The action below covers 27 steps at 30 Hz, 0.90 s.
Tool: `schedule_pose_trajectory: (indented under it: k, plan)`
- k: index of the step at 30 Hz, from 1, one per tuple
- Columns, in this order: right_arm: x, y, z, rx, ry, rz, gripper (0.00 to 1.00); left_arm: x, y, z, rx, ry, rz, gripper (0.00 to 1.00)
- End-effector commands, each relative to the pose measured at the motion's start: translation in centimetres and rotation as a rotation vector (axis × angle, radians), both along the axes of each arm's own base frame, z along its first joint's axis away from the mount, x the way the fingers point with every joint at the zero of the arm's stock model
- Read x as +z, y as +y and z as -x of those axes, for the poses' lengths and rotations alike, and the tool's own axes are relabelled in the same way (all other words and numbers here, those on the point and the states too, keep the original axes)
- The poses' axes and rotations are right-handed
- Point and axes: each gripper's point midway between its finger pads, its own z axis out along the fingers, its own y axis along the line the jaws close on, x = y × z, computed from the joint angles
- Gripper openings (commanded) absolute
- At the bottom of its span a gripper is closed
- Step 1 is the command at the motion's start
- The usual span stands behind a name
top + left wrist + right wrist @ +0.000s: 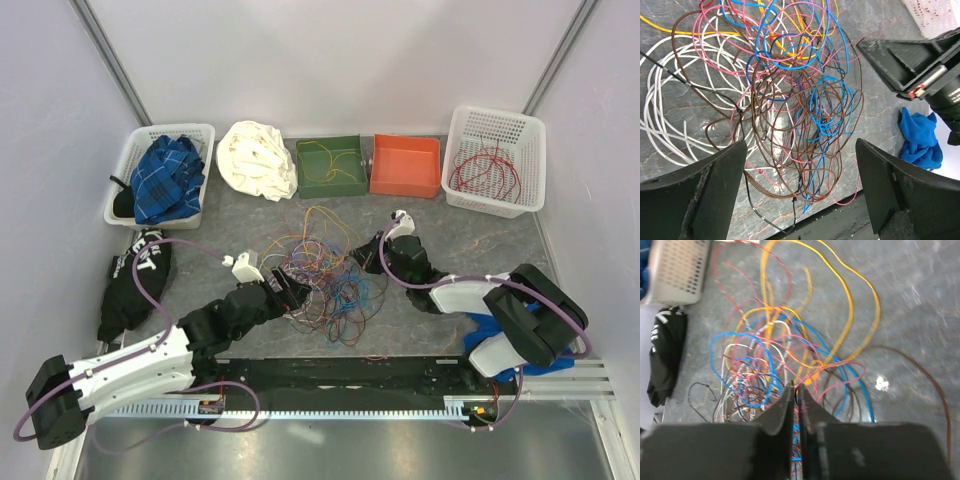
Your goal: Untangle the cables
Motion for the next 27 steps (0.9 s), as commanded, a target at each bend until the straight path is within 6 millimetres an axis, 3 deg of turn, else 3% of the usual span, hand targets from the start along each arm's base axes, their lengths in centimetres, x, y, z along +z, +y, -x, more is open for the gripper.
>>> schedule_pose_trajectory:
  k: [1,3,4,6,7,8,9,10,11,12,13,14,15,16,17,18,19,20,21,23,24,27]
  plan:
    - [6.0,1.3,-1.3,0.031,-0.162,-0.089,0.01,1.6,-0.1,-0.9,0.036,-0.048,0.051,0.96]
    - [9.5,1.3,-1.6,0.039,-0.234,-0.095,0.0,2.0,0.1,-1.0,0.045,-0.065,0.055,0.96]
    - [10.1,1.2,-1.3,0.043,-0.229,-0.08,0.0,2.2,0.2,-1.0,0.044,-0.074,0.054,0.95]
    - [15.3,1.0,-1.1,0.048,-0.325,-0.115,0.0,2.5,0.5,-1.2,0.056,-0.094,0.051,0.95]
    - [15.9,1.2,-0.4,0.081,-0.306,-0.108,0.0,3.0,0.6,-1.3,0.049,-0.122,0.047,0.95]
    - [18.6,1.2,0.4,0.107,-0.345,-0.135,0.0,3.3,0.6,-1.4,0.04,-0.142,0.042,0.96]
    - [22.6,1.6,0.9,0.145,-0.401,-0.173,0.0,3.8,0.7,-1.5,0.038,-0.168,0.043,0.96]
    - [23.4,2.1,2.1,0.203,-0.392,-0.162,0.0,5.0,0.8,-1.7,0.032,-0.218,0.052,0.97]
    - [26.0,2.0,3.0,0.219,-0.431,-0.179,0.0,4.9,1.0,-1.7,0.032,-0.233,0.046,0.98]
    - [29.7,1.9,3.7,0.23,-0.492,-0.199,0.0,6.0,1.1,-2.0,0.042,-0.274,0.073,0.98]
    - [30.5,1.9,4.6,0.251,-0.497,-0.17,0.0,8.2,1.1,-2.1,0.039,-0.356,0.117,0.98]
    - [32.4,1.5,5.3,0.255,-0.525,-0.176,0.0,8.6,1.3,-2.1,0.035,-0.391,0.124,0.98]
    - [35.8,0.9,6.1,0.252,-0.576,-0.203,0.0,9.8,1.3,-2.0,0.026,-0.437,0.148,0.99]
    - [36.5,0.6,6.5,0.256,-0.568,-0.197,0.0,10.8,1.4,-1.9,0.003,-0.507,0.126,1.0]
    - [38.1,0.3,6.8,0.253,-0.593,-0.202,0.0,13.0,1.7,-1.7,0.009,-0.592,0.186,1.0]
    - [40.7,-0.3,7.5,0.249,-0.619,-0.216,0.0,13.8,2.0,-1.6,0.013,-0.64,0.202,1.0]
    - [40.8,-0.4,7.6,0.25,-0.594,-0.201,0.0,14.4,2.4,-1.7,0.021,-0.697,0.193,1.0]
    - [41.6,-0.4,7.6,0.251,-0.59,-0.21,0.0,16.4,3.0,-1.3,0.046,-0.78,0.267,1.0]
    - [44.0,-0.7,8.5,0.262,-0.622,-0.243,0.0,17.1,3.1,-1.0,0.039,-0.824,0.28,1.0]
    - [44.9,-0.5,8.8,0.277,-0.599,-0.264,0.0,18.9,3.5,-0.9,0.053,-0.9,0.278,1.0]
    - [46.6,-0.8,9.6,0.294,-0.625,-0.288,0.0,19.6,3.0,-0.9,0.036,-0.923,0.274,1.0]
    - [47.8,-0.7,9.9,0.301,-0.619,-0.303,0.0,22.6,1.4,-0.1,-0.051,-1.052,0.245,1.0]
